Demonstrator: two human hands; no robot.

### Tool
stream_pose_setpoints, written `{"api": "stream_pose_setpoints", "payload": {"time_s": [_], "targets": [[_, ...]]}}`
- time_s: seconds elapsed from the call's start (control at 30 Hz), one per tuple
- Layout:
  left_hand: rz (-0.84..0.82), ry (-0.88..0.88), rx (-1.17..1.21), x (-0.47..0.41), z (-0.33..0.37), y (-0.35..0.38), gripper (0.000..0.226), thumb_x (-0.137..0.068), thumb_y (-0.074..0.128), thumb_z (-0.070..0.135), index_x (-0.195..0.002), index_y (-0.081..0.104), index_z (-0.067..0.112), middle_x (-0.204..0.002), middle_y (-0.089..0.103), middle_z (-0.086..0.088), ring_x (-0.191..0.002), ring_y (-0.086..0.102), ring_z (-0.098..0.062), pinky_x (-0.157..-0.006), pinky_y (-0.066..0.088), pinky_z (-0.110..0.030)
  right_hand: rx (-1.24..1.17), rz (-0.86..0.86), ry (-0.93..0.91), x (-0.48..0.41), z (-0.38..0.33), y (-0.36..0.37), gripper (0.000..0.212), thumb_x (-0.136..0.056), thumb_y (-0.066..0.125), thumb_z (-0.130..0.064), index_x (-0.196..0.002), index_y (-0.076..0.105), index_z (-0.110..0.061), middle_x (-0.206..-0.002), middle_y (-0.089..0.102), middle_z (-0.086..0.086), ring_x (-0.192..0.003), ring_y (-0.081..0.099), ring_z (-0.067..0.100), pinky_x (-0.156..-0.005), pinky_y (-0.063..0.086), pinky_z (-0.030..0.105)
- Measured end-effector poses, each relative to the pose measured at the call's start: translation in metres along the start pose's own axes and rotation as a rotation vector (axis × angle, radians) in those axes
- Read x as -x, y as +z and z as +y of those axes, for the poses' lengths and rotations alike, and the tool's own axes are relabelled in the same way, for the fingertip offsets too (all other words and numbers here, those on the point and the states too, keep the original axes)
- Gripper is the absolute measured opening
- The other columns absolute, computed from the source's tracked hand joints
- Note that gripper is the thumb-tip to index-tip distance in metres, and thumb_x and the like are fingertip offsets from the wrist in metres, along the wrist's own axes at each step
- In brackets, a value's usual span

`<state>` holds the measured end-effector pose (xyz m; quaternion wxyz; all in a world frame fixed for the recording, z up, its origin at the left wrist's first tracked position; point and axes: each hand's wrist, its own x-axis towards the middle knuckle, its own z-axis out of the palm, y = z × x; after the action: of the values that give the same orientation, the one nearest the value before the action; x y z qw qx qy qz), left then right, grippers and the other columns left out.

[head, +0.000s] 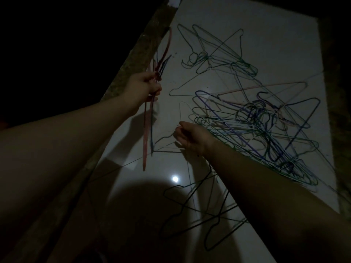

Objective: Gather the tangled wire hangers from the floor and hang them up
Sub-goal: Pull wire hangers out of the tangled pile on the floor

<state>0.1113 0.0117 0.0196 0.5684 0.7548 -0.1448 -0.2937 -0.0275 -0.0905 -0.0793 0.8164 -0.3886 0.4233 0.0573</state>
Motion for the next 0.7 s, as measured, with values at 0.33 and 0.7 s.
{"api": "stream_pose_setpoints", "payload": {"time_s": [0.33, 0.7], "targets": [[0.121, -0.057, 0.061, -0.008, -0.014, -0.014, 0.023, -0.091, 0.047, -0.007, -0.106, 0.058, 0.007, -0.075, 0.050, 0.001, -0.065, 0.051, -0.010, -0.063, 0.045, -0.024, 0.152, 0.052, -0.116, -0.003, -0.009, -0.005, 0.054, -0.096, 0.045, -0.005, -0.146, 0.031, -0.018, -0.098, 0.057, -0.001, -0.077, 0.054, 0.012, -0.066, 0.047, 0.024], [-0.069, -0.027, 0.043, -0.003, -0.008, 0.034, 0.021, -0.089, 0.052, -0.003, -0.104, 0.055, 0.010, -0.079, 0.056, -0.002, -0.067, 0.056, -0.010, -0.055, 0.053, -0.017, 0.594, 0.379, -0.390, 0.034, -0.014, -0.081, 0.023, -0.090, 0.060, -0.010, -0.113, 0.063, -0.006, -0.105, 0.066, 0.011, -0.095, 0.064, 0.025, -0.088, 0.053, 0.034]]}}
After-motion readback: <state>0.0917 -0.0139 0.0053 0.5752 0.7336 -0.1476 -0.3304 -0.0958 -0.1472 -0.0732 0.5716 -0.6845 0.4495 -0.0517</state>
